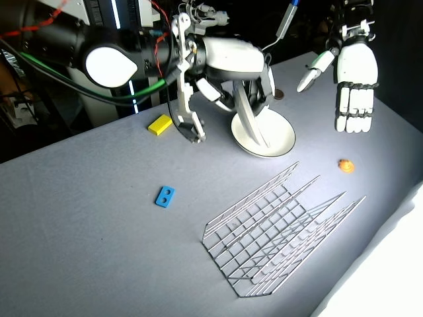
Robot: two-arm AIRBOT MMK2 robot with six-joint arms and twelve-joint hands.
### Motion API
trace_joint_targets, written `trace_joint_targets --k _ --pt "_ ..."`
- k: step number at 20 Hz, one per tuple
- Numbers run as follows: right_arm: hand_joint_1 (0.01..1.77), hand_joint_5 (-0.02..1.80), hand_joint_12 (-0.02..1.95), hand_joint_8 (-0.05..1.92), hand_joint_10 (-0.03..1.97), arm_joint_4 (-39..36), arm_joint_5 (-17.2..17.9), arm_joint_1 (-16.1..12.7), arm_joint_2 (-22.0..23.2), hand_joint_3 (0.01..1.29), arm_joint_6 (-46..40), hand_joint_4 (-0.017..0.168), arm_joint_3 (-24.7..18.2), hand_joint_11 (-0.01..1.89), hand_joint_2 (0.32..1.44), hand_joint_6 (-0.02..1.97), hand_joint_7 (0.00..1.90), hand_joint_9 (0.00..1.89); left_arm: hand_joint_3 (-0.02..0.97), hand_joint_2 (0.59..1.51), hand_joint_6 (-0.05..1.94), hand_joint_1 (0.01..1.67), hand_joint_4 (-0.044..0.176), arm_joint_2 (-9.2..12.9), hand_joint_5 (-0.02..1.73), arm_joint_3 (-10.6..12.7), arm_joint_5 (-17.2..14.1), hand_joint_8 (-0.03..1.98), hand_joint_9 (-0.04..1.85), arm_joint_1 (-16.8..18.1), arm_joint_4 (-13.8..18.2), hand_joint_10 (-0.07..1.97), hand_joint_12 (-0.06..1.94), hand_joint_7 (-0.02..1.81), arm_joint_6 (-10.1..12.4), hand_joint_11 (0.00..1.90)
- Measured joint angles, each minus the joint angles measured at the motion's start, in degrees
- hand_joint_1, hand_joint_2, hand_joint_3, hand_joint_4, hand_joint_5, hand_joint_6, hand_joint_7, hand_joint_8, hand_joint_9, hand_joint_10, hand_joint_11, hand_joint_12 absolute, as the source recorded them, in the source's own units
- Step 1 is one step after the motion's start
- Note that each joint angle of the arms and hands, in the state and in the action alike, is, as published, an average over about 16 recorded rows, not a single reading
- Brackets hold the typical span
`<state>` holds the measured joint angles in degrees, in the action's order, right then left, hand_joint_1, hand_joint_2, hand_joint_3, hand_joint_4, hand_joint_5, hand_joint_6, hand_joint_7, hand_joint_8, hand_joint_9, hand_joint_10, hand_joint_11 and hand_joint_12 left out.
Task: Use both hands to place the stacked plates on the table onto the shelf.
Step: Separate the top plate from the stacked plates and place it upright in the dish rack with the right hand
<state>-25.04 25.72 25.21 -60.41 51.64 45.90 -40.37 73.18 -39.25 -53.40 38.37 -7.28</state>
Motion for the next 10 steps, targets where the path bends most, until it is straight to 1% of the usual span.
trace_joint_targets --k 5,10 --pt "1.21 1.07 1.01 0.73 0.02 -9.3 -0.8 -4.4 4.9 0.01 -18.3 0.007 -0.7 0.98 0.95 0.66 1.20 1.44 0.011 1.075 0.02 0.01 0.001 0.5 0.03 0.2 -2.0 -0.01 0.02 0.0 0.5 0.01 0.01 0.02 0.0 0.02" --pt "1.21 1.07 1.01 0.73 0.02 -19.5 -3.5 -9.4 9.0 0.01 -38.7 0.007 0.1 0.99 0.95 0.66 1.20 1.45 0.011 1.076 0.02 0.01 0.001 0.5 0.03 0.7 -4.3 -0.01 0.02 -0.4 0.8 0.01 0.01 0.02 0.0 0.02"
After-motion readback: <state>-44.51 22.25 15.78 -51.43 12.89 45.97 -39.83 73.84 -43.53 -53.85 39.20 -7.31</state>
